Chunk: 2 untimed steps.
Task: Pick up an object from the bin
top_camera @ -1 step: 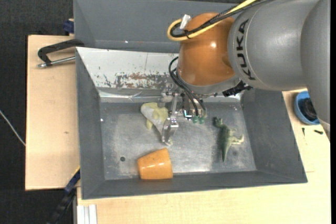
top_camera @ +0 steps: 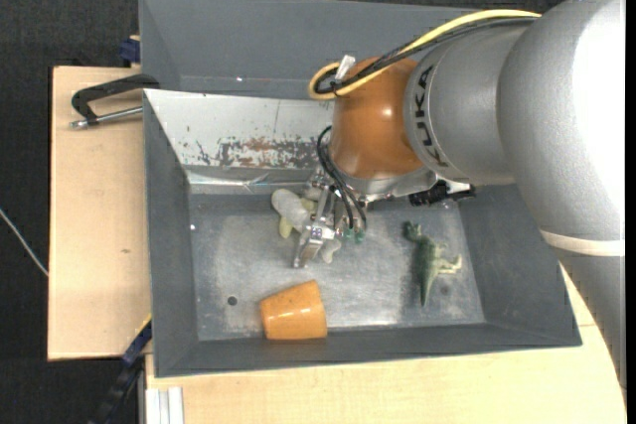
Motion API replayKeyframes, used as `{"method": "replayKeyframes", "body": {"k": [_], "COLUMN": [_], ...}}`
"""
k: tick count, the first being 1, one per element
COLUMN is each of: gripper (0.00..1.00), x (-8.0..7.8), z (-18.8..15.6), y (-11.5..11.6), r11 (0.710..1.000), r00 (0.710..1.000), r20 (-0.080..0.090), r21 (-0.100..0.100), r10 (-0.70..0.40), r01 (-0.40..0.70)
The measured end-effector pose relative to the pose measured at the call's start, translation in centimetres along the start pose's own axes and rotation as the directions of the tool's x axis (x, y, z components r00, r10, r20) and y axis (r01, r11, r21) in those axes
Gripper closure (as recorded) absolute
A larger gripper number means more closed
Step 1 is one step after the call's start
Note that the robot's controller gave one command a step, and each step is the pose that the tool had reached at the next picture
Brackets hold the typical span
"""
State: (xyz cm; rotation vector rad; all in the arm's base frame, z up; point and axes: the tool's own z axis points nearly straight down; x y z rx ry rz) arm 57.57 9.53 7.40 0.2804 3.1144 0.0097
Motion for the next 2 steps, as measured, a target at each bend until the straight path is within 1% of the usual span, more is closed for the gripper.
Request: {"method": "replayKeyframes", "body": {"k": [1,2], "gripper": [1.00,1.00], "x": [-0.5,-1.4], "z": [-0.6,-13.1], "y": [0.0,-0.7], "r11": [1.000,0.983], "r00": [1.000,0.983], "r20": [0.017,0.000], "r21": [-0.004,0.002], "r10": [0.002,-0.181], "r01": [-0.002,0.181]}}
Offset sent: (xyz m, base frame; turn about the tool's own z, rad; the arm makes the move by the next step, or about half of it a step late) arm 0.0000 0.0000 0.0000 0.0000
